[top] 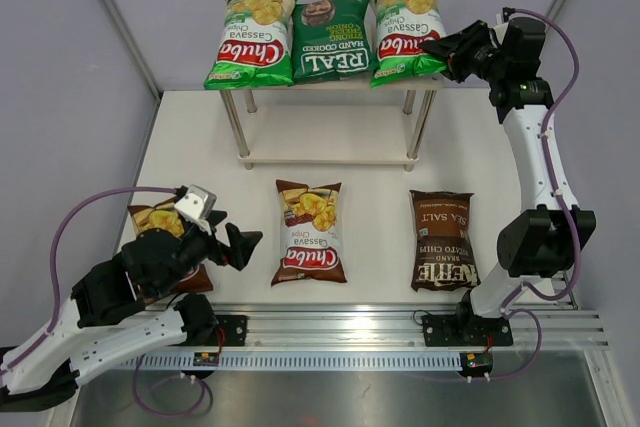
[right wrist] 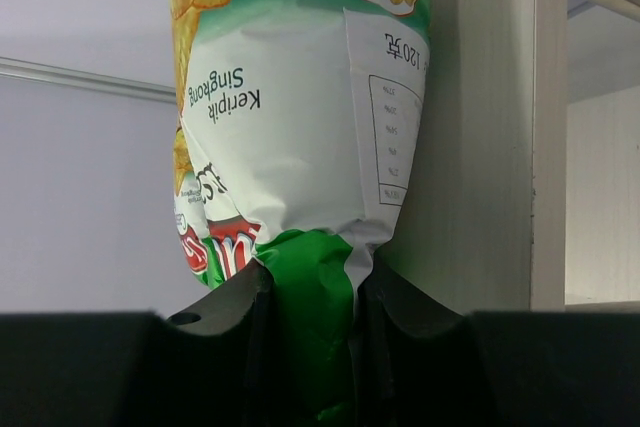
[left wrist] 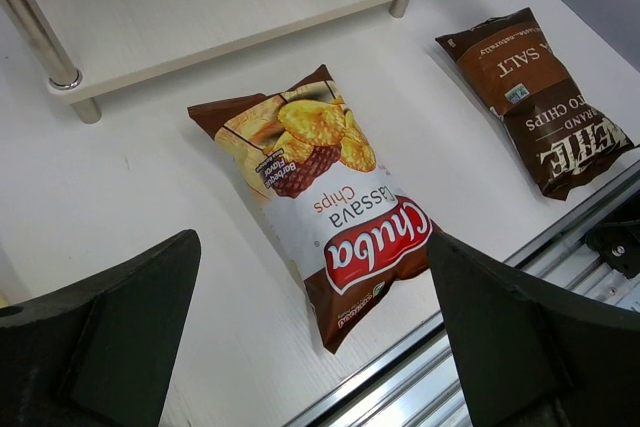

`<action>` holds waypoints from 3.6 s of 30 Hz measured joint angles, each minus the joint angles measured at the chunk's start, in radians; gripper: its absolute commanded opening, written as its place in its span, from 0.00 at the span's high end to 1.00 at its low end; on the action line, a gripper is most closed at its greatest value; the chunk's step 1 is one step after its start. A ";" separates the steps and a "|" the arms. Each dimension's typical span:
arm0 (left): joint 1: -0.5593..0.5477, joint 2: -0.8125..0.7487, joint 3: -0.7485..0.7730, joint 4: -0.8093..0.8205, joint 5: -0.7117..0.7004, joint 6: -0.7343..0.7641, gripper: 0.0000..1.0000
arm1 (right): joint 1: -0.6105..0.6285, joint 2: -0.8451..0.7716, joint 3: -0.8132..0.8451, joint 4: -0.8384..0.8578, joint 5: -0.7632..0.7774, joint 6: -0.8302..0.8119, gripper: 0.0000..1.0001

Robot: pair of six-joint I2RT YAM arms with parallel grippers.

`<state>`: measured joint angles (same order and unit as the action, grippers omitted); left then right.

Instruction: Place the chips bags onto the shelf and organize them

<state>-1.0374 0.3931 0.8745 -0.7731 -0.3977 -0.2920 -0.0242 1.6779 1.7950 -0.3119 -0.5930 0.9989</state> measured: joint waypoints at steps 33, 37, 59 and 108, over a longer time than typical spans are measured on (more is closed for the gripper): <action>0.000 -0.053 -0.002 0.003 -0.017 -0.011 0.01 | 0.050 -0.006 0.114 -0.251 0.209 -0.164 0.20; 0.000 -0.052 -0.002 -0.003 -0.051 -0.028 0.01 | 0.048 -0.044 0.118 -0.313 0.263 -0.229 0.17; 0.029 0.150 -0.222 0.109 -0.056 -0.363 0.01 | 0.045 -0.983 -0.817 -0.024 -0.094 -0.256 0.00; 0.421 0.002 -0.824 0.984 0.384 -0.689 0.78 | 0.064 -1.298 -1.523 0.284 -0.382 0.045 0.06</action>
<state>-0.6167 0.3950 0.0505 0.2111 -0.0135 -0.9813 0.0395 0.3801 0.2718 -0.0277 -0.9749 1.0443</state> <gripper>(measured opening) 0.354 0.941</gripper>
